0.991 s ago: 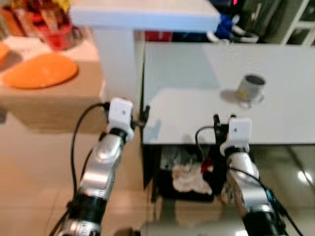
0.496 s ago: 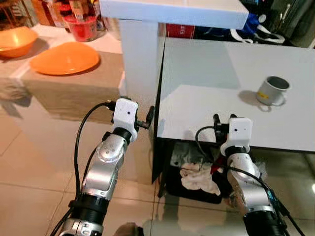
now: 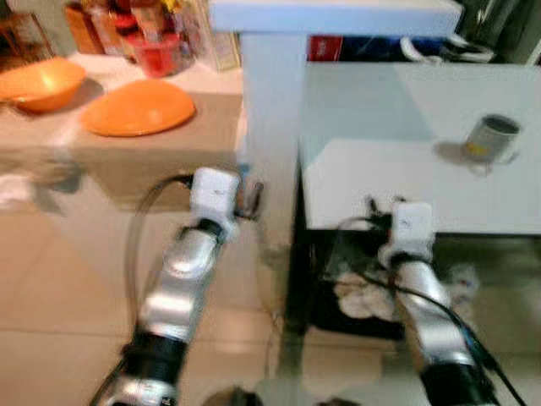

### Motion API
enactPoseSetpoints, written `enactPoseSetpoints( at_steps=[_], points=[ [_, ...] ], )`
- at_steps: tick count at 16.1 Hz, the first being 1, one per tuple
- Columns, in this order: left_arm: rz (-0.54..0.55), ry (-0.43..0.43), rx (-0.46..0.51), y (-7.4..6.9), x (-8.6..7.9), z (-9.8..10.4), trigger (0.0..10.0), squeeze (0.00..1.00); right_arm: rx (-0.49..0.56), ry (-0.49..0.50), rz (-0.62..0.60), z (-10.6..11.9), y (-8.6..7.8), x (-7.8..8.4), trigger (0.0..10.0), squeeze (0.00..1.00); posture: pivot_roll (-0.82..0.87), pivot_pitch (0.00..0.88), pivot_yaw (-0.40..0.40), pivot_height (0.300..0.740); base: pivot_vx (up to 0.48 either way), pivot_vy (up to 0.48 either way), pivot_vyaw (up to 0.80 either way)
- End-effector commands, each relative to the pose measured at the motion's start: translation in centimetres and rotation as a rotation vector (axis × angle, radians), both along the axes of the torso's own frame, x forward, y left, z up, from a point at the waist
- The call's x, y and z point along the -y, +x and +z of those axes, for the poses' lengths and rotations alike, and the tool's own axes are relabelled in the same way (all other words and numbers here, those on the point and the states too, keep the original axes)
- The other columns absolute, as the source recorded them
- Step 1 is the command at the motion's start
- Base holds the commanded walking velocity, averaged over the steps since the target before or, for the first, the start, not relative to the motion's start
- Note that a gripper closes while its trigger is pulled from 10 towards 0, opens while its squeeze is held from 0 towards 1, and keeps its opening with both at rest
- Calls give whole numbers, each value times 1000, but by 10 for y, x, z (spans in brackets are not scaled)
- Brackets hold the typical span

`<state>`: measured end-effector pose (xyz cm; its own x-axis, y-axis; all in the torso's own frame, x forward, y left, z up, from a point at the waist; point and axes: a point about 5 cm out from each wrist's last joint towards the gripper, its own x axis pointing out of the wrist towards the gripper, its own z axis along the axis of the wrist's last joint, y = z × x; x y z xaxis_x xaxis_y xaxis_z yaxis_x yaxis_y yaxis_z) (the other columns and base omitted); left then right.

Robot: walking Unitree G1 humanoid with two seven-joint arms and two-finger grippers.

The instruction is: Setting the table

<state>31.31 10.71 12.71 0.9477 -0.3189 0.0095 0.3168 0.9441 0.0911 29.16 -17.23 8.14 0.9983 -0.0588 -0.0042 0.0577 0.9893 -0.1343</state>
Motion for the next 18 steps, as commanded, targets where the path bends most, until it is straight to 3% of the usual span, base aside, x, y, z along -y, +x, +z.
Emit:
enactPoseSetpoints(
  at_steps=[1,9,15,18],
  points=[
    [15,7,23,3,-5,7,10000,0,28,6,8,6,2,-4,10000,0,44,0,5,722,0,480,0],
    [19,22,34,2,-2,8,10000,0,33,-5,41,7,2,-8,10000,0,44,0,4,722,0,480,0],
    [-1,46,40,1,2,7,10000,0,19,5,35,5,1,-9,10000,0,44,0,5,722,0,480,410],
    [8,39,43,3,1,9,10000,0,16,0,32,5,2,-8,10000,0,44,0,6,722,0,0,0]
  ],
)
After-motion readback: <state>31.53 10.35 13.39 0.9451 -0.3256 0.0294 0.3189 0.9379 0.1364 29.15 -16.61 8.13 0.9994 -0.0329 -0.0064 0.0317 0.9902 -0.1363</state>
